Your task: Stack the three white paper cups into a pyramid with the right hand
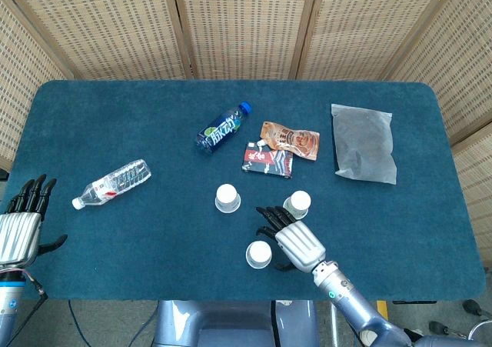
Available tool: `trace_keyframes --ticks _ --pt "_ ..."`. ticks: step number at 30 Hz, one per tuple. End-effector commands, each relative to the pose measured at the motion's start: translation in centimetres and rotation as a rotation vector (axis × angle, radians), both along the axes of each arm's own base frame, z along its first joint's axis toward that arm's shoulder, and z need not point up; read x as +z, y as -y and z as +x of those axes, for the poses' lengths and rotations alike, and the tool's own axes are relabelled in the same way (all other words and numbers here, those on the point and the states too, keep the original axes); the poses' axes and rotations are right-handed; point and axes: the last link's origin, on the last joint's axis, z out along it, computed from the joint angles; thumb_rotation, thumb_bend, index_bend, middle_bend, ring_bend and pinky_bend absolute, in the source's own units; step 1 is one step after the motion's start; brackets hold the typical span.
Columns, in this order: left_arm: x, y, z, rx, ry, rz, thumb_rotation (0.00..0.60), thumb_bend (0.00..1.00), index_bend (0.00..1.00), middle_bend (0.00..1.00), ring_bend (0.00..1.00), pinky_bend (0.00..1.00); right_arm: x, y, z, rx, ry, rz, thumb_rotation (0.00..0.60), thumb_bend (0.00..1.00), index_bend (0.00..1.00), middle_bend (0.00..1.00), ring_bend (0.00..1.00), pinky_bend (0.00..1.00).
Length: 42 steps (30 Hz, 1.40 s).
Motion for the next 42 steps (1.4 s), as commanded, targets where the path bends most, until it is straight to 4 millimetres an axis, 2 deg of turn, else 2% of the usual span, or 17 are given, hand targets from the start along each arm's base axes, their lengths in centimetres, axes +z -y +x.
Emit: trace_keyframes --ticks 1,7,17,19,27,42 --pt "0.0 0.0 0.0 0.001 -0.001 -0.001 0.600 0.13 0.02 0.00 0.00 0.17 -0.4 -0.2 0.1 0.003 -0.005 0.010 0.600 0.15 0.33 0.00 0.00 0.12" --pt "0.0 0.1 0.1 -0.003 0.000 -0.001 0.600 0.13 0.02 0.00 0.00 0.17 -1.1 -0.4 0.9 0.009 -0.003 0.033 0.600 0.15 0.31 0.00 0.00 0.12" --pt "0.1 0.1 0.0 -0.001 0.002 -0.005 0.600 0.13 0.02 0.00 0.00 0.17 -2.3 0.2 0.7 -0.008 -0.034 0.049 0.600 0.15 0.30 0.00 0.00 0.12" --pt "0.0 0.1 0.0 -0.002 0.002 -0.007 0.600 0.13 0.02 0.00 0.00 0.17 -2.4 0.3 0.6 -0.014 -0.036 0.052 0.600 0.15 0.32 0.00 0.00 0.12" --pt "0.0 0.0 0.0 0.000 0.001 -0.009 0.600 0.13 0.02 0.00 0.00 0.17 -2.7 0.4 0.7 -0.010 -0.021 0.041 0.600 0.15 0.51 0.02 0.00 0.12" --pt "-0.1 -0.1 0.0 0.001 0.001 -0.012 0.600 0.13 0.02 0.00 0.00 0.17 -1.2 2.0 2.8 0.012 -0.025 -0.003 0.600 0.15 0.53 0.03 0.00 0.13"
